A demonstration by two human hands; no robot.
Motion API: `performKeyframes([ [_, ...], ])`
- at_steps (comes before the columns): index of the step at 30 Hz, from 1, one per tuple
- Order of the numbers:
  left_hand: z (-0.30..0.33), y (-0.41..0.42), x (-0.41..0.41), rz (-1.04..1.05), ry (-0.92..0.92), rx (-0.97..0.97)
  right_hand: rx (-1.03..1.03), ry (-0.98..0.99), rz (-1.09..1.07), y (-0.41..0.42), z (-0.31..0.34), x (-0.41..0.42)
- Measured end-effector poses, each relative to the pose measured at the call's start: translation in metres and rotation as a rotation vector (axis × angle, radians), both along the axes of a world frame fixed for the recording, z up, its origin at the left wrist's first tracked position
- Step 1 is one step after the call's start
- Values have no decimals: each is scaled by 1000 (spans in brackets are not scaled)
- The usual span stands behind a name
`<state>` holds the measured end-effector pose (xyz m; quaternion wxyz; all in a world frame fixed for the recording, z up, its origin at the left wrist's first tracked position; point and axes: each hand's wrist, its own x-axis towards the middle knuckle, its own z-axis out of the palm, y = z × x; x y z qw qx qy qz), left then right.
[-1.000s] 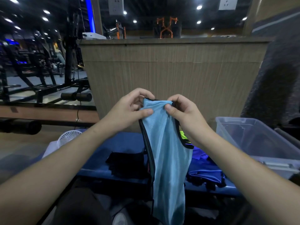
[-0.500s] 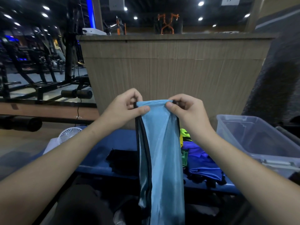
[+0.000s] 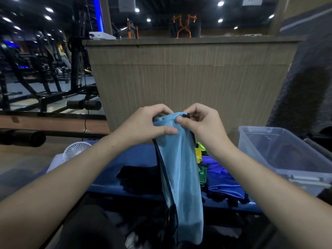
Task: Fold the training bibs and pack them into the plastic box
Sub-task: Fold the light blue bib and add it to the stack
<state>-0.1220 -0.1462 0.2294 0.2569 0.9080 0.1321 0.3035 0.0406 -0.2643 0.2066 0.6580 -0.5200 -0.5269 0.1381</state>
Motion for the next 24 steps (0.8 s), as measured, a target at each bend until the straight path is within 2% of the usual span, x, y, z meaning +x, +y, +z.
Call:
performKeyframes([
  [3, 2, -2, 8, 76, -5, 146, -12, -46, 2, 1, -3, 1],
  [7, 7, 9, 4, 134, -5, 163, -20, -91, 4, 1, -9, 11],
  [10, 9, 11, 1, 182, 13, 246, -33, -104, 38, 0, -12, 14],
  [14, 20, 10, 2, 212, 60, 329, -204, -6, 286, 0, -19, 12],
  [18, 31, 10, -2, 181, 155, 338, -559, -247, 368, -3, -36, 19],
  [24, 32, 24, -18, 238, 186, 291, -658, -472, 274, -8, -57, 39],
])
